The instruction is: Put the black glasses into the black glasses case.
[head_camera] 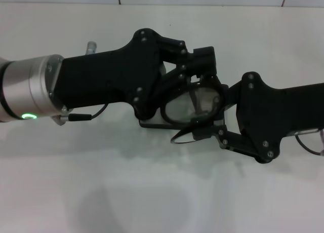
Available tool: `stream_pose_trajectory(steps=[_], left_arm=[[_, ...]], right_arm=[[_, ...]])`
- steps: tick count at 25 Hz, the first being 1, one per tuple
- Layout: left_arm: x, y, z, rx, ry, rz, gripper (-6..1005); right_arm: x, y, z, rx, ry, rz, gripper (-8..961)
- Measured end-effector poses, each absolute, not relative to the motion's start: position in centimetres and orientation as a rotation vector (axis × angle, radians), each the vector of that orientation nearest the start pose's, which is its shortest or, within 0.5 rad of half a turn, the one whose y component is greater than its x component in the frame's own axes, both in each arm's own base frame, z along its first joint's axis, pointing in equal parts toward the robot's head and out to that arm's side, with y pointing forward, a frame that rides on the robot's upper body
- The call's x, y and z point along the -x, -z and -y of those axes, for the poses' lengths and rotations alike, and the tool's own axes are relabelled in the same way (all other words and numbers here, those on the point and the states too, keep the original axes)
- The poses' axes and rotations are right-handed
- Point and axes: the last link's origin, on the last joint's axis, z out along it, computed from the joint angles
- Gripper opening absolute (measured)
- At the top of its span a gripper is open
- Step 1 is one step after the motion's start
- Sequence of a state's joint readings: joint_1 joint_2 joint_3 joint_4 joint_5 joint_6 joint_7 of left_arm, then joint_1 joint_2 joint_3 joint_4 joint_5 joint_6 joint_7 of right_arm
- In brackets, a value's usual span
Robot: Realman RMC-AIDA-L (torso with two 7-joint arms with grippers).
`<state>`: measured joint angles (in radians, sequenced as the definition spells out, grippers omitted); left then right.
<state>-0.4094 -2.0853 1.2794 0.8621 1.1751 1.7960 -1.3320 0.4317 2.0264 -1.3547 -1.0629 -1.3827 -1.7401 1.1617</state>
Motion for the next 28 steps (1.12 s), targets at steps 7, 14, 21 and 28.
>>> stream_pose_trajectory(steps=[7, 14, 21, 28], left_arm=[[15.1, -1.2, -28.1, 2.798, 1.560, 0.057, 53], [15.0, -1.1, -28.1, 2.799, 1.552, 0.045, 53], [16.6, -4.0, -28.6, 2.602, 1.593, 0.063, 54], [19.4, -5.6, -29.3, 2.429, 1.560, 0.196, 54]], right_arm=[[-14.0, -1.2, -28.6, 2.908, -1.126, 0.510, 107], [-14.0, -1.0, -28.5, 2.908, -1.129, 0.512, 108], [-14.7, -1.0, -28.2, 2.900, -1.130, 0.482, 108], [-14.8, -1.6, -26.5, 2.882, -1.237, 0.636, 108]])
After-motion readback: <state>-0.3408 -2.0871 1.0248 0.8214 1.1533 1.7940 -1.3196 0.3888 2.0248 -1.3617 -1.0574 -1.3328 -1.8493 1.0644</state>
